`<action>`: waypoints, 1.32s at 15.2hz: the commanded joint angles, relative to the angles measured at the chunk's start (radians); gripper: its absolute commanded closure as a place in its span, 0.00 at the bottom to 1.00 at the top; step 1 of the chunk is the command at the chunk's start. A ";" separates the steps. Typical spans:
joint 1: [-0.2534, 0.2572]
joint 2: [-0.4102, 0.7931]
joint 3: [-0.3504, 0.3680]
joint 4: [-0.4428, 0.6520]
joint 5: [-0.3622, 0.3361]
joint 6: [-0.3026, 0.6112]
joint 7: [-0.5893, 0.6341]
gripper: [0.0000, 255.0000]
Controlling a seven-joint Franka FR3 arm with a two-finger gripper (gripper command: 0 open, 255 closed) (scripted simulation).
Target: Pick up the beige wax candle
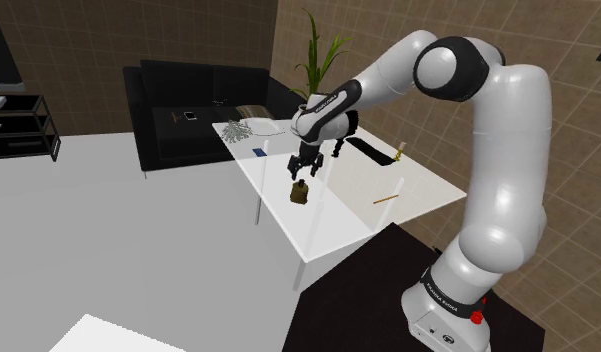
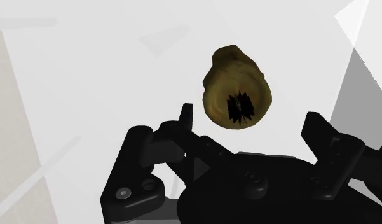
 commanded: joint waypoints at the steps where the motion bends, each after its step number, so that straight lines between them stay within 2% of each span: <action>1: -0.004 0.034 0.001 0.021 0.003 0.012 -0.004 0.00; 9: -0.009 0.106 0.008 0.032 0.012 0.074 -0.011 0.00; 10: -0.008 0.107 0.008 0.033 0.012 0.074 -0.010 1.00; 20: -0.008 0.094 0.007 0.029 0.011 0.065 -0.010 1.00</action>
